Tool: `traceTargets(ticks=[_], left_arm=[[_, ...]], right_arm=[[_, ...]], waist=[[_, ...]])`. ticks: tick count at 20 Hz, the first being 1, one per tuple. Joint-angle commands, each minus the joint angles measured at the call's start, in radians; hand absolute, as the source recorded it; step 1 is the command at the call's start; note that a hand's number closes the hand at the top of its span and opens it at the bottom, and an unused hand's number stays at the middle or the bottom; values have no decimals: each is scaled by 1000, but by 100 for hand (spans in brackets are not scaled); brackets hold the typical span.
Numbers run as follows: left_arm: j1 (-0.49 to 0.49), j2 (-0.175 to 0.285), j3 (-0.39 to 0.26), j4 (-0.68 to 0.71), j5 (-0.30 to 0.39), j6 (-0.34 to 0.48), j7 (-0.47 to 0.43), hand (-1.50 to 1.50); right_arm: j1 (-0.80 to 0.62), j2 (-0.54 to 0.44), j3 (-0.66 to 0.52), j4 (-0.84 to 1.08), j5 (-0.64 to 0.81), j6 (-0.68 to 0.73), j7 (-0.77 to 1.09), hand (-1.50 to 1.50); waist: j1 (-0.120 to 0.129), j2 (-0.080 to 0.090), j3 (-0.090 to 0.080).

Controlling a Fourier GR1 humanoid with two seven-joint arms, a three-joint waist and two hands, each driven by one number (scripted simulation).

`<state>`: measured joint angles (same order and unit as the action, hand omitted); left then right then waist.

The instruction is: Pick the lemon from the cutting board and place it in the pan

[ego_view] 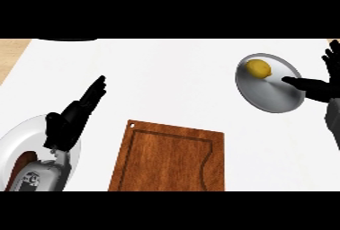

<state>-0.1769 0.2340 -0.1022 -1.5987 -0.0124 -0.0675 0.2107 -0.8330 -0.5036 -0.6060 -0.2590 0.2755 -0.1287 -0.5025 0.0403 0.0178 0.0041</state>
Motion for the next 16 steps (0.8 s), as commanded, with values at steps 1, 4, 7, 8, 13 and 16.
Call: traceTargets(ticks=[1, 4, 7, 8, 13, 16], left_arm=[[22, -2, -3, -23, -12, 0, -4, 0], [41, -2, 17, -15, -2, -5, -19, 0], [8, 4, 31, -15, 6, -21, 25, 0], [31, 4, 28, -6, -15, -19, -20, 0], [-27, -19, 68, 37, -1, -28, 2, 0], [22, 17, 99, 38, 1, -70, -45, 0]], right_arm=[[89, -9, -29, 10, -46, 113, -157, -150], [151, -18, -39, -15, -71, 162, -269, -150], [185, -37, -36, -3, -82, 203, -324, -150], [197, -74, -22, -21, -79, 229, -301, -150], [278, 32, 13, -96, -125, 219, -324, -150], [310, 74, 34, -119, -140, 201, -360, -150]], waist=[[-10, -5, -1], [-20, -9, -2], [-21, -10, -2], [-27, -13, -3], [-39, -16, -4], [-35, -16, -4]])
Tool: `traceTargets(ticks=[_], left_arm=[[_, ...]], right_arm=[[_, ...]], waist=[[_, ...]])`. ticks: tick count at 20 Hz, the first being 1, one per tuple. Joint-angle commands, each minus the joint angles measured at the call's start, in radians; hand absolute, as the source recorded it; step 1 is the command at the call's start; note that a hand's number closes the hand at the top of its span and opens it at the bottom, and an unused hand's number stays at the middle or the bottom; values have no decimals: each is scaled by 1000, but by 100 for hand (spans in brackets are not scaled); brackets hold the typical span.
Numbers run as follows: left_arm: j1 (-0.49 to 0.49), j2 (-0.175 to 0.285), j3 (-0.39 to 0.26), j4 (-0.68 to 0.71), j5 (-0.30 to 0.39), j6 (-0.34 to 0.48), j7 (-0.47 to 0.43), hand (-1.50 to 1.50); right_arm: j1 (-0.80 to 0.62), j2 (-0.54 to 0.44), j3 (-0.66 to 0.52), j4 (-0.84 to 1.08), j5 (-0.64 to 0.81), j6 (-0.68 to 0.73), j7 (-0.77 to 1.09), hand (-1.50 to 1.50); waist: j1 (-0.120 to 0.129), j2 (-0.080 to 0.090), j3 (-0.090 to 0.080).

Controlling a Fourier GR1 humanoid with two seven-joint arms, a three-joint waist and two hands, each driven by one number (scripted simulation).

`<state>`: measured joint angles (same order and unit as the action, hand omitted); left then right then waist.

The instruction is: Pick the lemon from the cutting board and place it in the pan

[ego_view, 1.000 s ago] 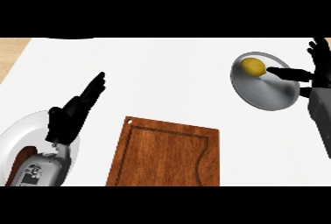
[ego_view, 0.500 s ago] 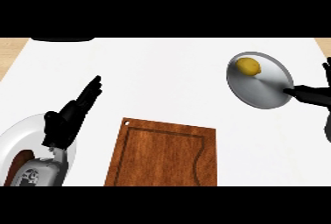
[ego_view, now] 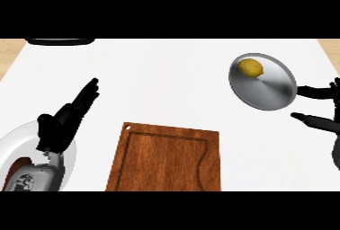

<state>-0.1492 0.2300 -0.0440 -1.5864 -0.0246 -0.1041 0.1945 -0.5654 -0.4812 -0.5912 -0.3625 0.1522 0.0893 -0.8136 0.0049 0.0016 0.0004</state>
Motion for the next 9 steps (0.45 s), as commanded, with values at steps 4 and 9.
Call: traceTargets(ticks=[4, 9], left_arm=[[29, -23, 23, 4, -21, -14, -29, 0], [72, -9, 32, -89, -17, -46, 14, 0]], right_arm=[[157, 37, 49, -141, -66, 43, -23, -150], [237, 119, 86, -242, -86, -47, -41, -150]], waist=[[-5, -2, 0], [-4, -3, -1]])
